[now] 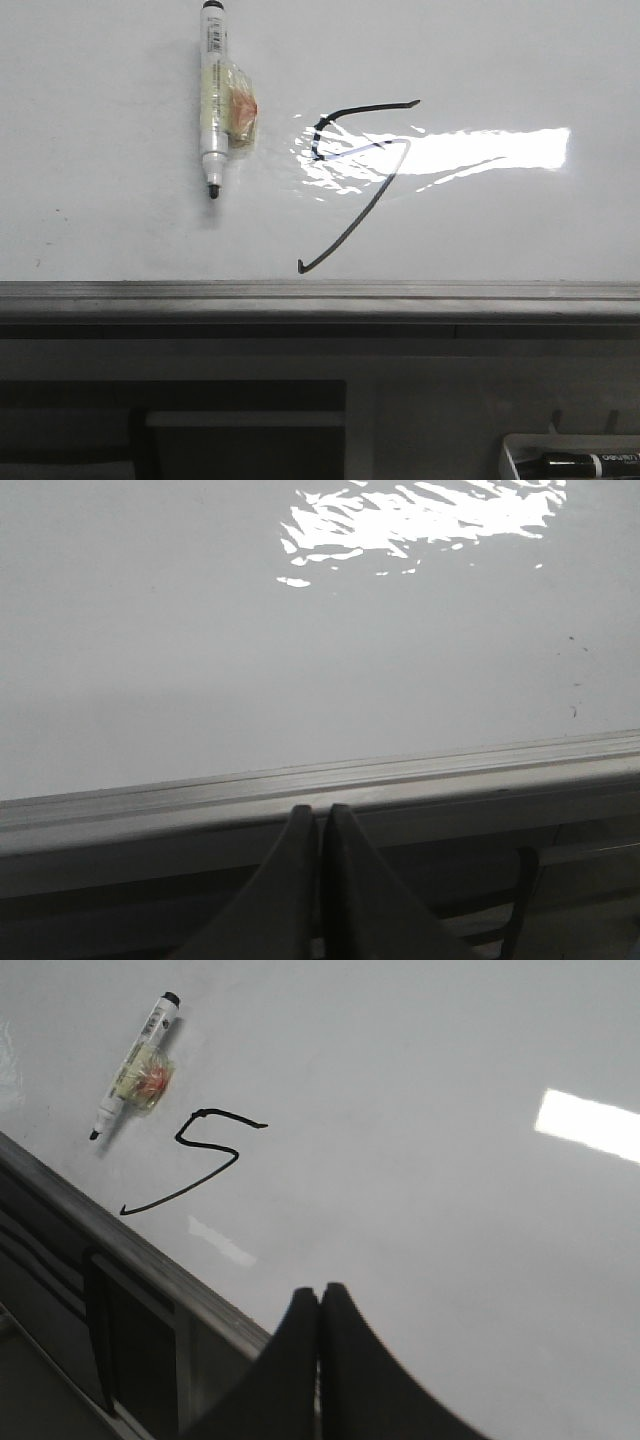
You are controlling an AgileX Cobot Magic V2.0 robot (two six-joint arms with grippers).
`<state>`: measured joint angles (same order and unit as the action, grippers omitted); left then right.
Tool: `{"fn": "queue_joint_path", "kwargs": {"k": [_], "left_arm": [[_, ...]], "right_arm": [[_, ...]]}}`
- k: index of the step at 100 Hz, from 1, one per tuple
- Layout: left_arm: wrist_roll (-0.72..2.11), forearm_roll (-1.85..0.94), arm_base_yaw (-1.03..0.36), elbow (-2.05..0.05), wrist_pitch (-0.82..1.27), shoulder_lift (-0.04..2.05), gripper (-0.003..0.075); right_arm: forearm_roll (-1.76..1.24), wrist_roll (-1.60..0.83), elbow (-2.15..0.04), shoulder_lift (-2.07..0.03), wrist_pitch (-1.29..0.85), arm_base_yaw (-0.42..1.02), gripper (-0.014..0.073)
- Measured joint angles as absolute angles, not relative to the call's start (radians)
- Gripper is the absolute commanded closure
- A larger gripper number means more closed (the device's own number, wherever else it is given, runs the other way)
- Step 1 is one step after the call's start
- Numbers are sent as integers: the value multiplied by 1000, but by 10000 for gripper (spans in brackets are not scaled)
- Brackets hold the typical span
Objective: Write number 5 on whiteboard
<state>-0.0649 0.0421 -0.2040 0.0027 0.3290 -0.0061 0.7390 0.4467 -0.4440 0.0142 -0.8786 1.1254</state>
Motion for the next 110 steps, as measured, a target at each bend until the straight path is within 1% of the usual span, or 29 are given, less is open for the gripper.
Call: {"fn": "queue_joint_path", "kwargs": {"k": [19, 30, 46, 59, 71, 89, 98, 110], "left_arm": [[-65, 42, -204, 3, 329, -6, 741], [-65, 42, -204, 3, 329, -6, 741], [-65, 42, -204, 3, 329, -6, 741], [-65, 42, -204, 3, 329, -6, 741], [-65, 42, -204, 3, 329, -6, 741], [-65, 42, -204, 3, 329, -6, 741], [-65, 42, -204, 3, 329, -6, 741], [-65, 42, -204, 3, 329, -6, 741]], "right_arm": [[749, 447, -444, 14, -906, 1125, 655], [813, 447, -421, 14, -933, 1125, 655], [877, 524, -331, 14, -830, 1119, 655], [882, 589, -253, 14, -734, 1059, 655], [884, 615, -199, 14, -622, 925, 655], [843, 618, -136, 14, -411, 642, 655], [742, 596, -94, 14, -315, 487, 655], [509, 510, -10, 14, -208, 278, 655]]}}
